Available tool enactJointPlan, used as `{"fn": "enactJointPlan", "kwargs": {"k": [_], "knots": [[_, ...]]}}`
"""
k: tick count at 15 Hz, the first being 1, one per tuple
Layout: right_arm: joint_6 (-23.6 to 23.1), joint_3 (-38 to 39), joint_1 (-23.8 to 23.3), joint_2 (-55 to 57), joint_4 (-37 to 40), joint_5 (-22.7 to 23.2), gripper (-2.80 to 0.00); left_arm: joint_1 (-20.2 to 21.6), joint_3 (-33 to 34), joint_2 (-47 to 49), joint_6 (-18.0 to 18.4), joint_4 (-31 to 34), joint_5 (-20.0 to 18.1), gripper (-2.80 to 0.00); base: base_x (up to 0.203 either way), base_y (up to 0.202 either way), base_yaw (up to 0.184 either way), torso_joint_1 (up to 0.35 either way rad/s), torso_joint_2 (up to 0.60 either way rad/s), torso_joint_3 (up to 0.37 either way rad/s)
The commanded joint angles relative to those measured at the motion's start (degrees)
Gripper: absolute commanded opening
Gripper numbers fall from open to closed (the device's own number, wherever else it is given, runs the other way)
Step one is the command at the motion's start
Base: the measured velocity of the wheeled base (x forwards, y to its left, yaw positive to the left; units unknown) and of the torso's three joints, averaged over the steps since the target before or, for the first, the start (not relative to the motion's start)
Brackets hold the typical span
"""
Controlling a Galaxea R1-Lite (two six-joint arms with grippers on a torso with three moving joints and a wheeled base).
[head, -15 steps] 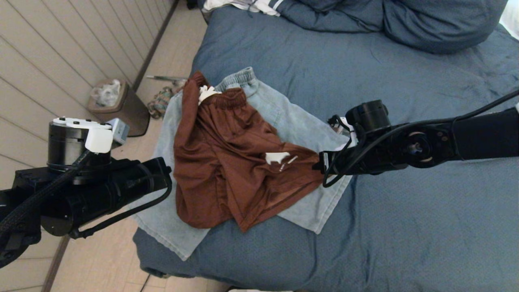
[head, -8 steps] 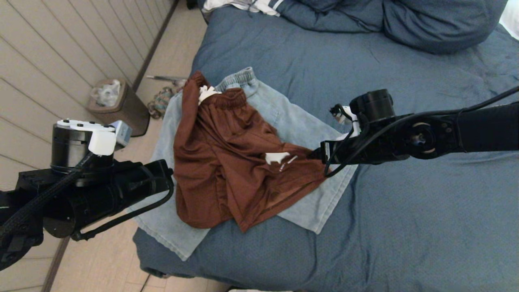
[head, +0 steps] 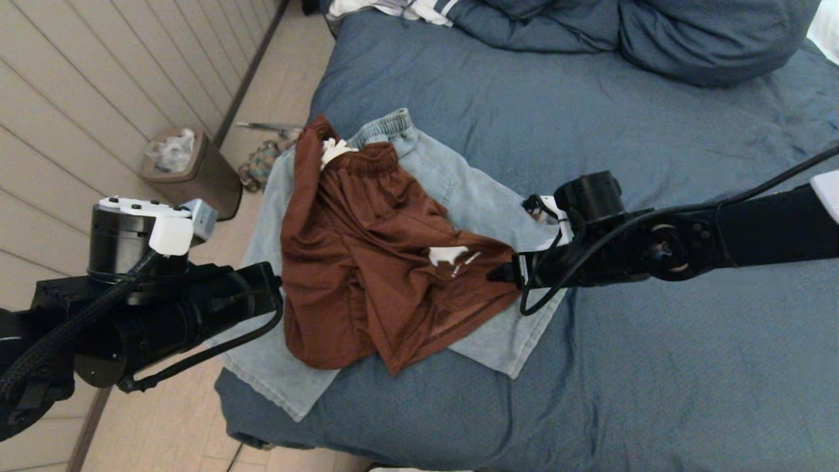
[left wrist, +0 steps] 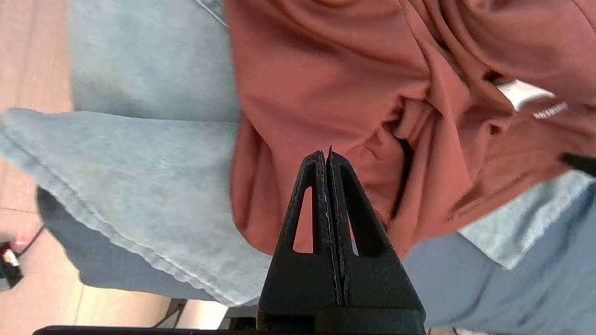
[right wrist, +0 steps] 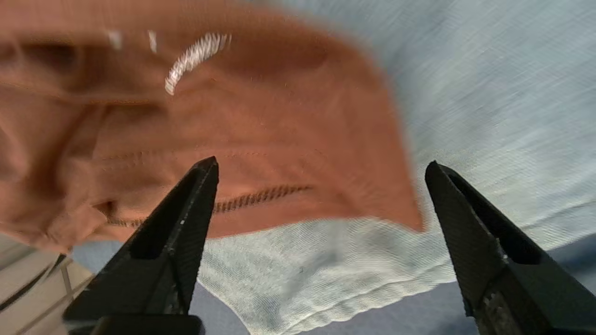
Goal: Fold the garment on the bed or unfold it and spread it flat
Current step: Unford the brown shorts
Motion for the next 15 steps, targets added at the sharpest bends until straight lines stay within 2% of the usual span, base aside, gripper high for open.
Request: {"fn": "enactJointPlan", "kwargs": {"k": [1, 11, 15], "knots": [[-0.09, 3.24, 0.63, 0.38, -4.23, -0.02, -2.80, 0.01, -0.11, 0.34, -0.19, -0.13, -0.77, -2.80, 0.000, 0.000, 0.000, 0.000, 0.00, 0.000], [0.31, 3.31, 0.77, 0.01, -5.59, -0.25, -2.80, 0.01, 0.07, 0.76, -0.10, -0.13, -1.56, -2.80, 0.000, 0.000, 0.000, 0.000, 0.00, 0.000], [0.04, 6.71, -0.11, -7.70, -4.94, -0.43, -2.80, -0.08, 0.16, 0.33, -0.10, -0.13, -1.65, -2.80, 0.000, 0.000, 0.000, 0.000, 0.00, 0.000]]}}
